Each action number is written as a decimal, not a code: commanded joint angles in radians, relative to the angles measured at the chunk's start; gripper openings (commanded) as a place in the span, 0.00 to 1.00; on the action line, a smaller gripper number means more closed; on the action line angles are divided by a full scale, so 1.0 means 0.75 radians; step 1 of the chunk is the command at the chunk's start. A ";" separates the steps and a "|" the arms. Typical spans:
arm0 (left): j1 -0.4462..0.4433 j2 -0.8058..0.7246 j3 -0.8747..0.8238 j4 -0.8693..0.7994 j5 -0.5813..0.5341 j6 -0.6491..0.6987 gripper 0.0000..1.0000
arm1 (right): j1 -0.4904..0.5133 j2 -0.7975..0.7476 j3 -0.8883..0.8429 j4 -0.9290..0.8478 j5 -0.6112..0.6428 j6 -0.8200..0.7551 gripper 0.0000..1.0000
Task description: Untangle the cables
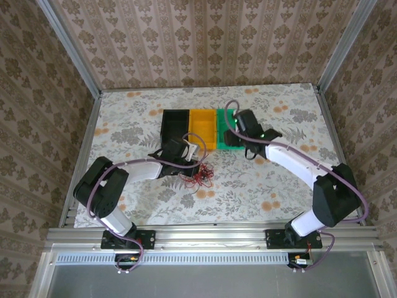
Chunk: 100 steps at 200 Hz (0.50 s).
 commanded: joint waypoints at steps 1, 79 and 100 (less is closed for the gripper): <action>0.006 -0.067 -0.020 0.004 0.048 0.023 0.23 | 0.107 -0.046 -0.113 0.097 -0.224 0.050 0.57; 0.110 -0.395 -0.169 -0.023 0.025 -0.047 0.49 | 0.283 0.020 -0.196 0.162 -0.313 0.032 0.57; 0.119 -0.407 -0.181 -0.061 -0.004 -0.027 0.49 | 0.299 0.035 -0.171 0.122 -0.331 -0.006 0.57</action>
